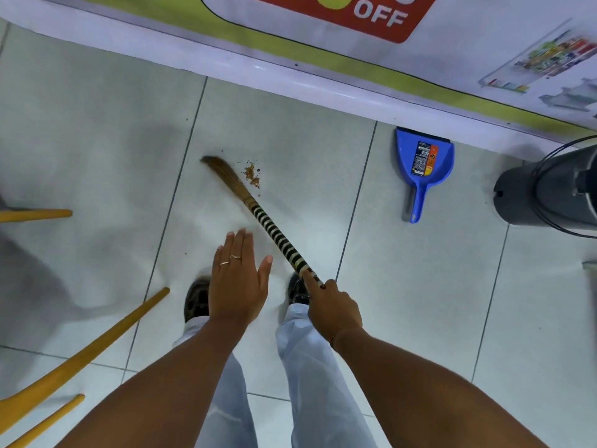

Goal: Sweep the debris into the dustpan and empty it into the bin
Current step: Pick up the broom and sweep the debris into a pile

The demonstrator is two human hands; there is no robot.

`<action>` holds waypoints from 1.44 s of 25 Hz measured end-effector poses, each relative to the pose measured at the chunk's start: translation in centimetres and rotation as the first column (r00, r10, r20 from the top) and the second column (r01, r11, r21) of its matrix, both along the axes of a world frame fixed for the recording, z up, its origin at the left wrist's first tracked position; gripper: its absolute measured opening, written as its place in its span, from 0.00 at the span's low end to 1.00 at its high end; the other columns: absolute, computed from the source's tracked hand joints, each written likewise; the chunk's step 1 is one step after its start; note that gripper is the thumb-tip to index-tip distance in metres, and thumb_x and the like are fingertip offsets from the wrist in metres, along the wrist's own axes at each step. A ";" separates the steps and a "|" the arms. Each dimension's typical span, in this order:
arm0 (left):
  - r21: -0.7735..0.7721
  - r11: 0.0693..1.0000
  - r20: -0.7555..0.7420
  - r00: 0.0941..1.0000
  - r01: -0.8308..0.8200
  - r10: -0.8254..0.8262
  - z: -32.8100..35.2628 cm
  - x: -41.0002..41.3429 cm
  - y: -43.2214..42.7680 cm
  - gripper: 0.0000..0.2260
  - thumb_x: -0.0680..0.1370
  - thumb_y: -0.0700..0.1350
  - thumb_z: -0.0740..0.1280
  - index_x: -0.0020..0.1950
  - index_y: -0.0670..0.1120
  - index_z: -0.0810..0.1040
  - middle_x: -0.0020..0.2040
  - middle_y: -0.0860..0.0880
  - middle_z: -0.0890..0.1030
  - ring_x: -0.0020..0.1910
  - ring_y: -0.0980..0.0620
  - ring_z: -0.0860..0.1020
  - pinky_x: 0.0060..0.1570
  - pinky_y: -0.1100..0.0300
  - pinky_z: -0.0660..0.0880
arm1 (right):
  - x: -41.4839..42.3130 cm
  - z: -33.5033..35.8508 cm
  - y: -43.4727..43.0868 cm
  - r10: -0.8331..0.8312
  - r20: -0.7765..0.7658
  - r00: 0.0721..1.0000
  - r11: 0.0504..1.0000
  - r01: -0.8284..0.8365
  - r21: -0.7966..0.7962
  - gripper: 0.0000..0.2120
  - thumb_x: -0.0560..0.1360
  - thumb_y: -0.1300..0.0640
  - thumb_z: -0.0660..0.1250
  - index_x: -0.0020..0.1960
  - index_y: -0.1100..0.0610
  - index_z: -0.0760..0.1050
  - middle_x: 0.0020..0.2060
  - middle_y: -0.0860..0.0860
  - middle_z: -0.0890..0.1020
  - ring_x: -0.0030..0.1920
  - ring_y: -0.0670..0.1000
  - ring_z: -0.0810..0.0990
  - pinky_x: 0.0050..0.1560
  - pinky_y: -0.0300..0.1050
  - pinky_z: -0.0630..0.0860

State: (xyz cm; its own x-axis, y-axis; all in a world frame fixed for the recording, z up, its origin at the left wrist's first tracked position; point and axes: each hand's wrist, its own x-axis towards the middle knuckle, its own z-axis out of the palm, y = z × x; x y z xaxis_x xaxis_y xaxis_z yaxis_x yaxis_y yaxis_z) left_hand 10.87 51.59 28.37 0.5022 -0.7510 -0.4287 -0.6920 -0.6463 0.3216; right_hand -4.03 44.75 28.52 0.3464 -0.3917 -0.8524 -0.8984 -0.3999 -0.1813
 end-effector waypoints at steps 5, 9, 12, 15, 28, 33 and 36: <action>-0.054 0.998 0.057 0.998 0.017 -0.013 1.0 6.9 1.7 0.32 0.78 0.59 0.47 0.69 0.35 0.62 0.69 0.34 0.69 0.70 0.36 0.65 0.68 0.43 0.63 | 7.8 -0.1 4.3 -0.093 0.133 0.987 0.995 0.096 -0.018 0.25 0.81 0.55 0.53 0.76 0.46 0.52 0.61 0.62 0.73 0.56 0.64 0.78 0.55 0.56 0.76; -0.020 0.998 0.081 0.995 0.066 -0.064 1.2 14.1 4.6 0.31 0.77 0.57 0.48 0.70 0.36 0.61 0.70 0.36 0.68 0.71 0.38 0.63 0.70 0.45 0.61 | 19.0 -2.2 6.3 -0.310 0.067 0.948 0.939 0.294 0.177 0.23 0.77 0.57 0.59 0.72 0.54 0.62 0.58 0.62 0.77 0.57 0.64 0.77 0.55 0.52 0.76; 0.026 0.993 0.123 0.985 0.119 -0.121 0.5 18.8 6.5 0.30 0.77 0.56 0.48 0.70 0.36 0.61 0.70 0.35 0.67 0.71 0.38 0.63 0.70 0.44 0.60 | 25.3 -3.4 6.4 -0.424 0.037 0.905 0.891 0.410 0.195 0.20 0.78 0.56 0.58 0.69 0.57 0.68 0.60 0.60 0.77 0.59 0.62 0.77 0.56 0.49 0.76; 0.041 0.992 0.129 0.983 0.123 -0.127 -0.2 21.6 7.4 0.28 0.78 0.55 0.50 0.72 0.37 0.59 0.72 0.37 0.64 0.72 0.39 0.60 0.71 0.46 0.57 | 28.3 -4.1 6.5 -0.568 -0.003 0.823 0.806 0.558 0.197 0.18 0.79 0.56 0.57 0.67 0.59 0.69 0.61 0.58 0.77 0.60 0.59 0.77 0.55 0.46 0.75; -0.033 0.973 0.046 0.973 0.226 -0.225 0.7 19.9 6.4 0.27 0.77 0.52 0.55 0.70 0.35 0.62 0.69 0.35 0.68 0.70 0.38 0.64 0.69 0.45 0.62 | 23.6 -1.2 14.4 -0.848 -0.032 0.529 0.522 0.844 0.120 0.20 0.80 0.56 0.53 0.72 0.55 0.64 0.61 0.59 0.78 0.62 0.59 0.76 0.61 0.49 0.73; -0.034 0.967 0.022 0.968 0.251 -0.251 1.3 18.3 6.0 0.25 0.79 0.50 0.58 0.70 0.35 0.62 0.70 0.35 0.67 0.71 0.38 0.63 0.71 0.44 0.61 | 20.2 0.1 17.7 -0.854 0.138 0.501 0.509 0.861 0.022 0.23 0.80 0.52 0.54 0.75 0.47 0.59 0.52 0.60 0.82 0.54 0.59 0.79 0.57 0.50 0.77; -0.047 0.960 0.009 0.961 0.277 -0.276 1.7 17.3 5.7 0.24 0.79 0.50 0.57 0.70 0.36 0.62 0.70 0.36 0.67 0.72 0.39 0.62 0.71 0.46 0.59 | 19.2 -0.8 16.7 -0.892 0.119 0.437 0.437 0.899 -0.026 0.23 0.81 0.52 0.54 0.76 0.48 0.59 0.49 0.61 0.82 0.51 0.60 0.80 0.54 0.51 0.78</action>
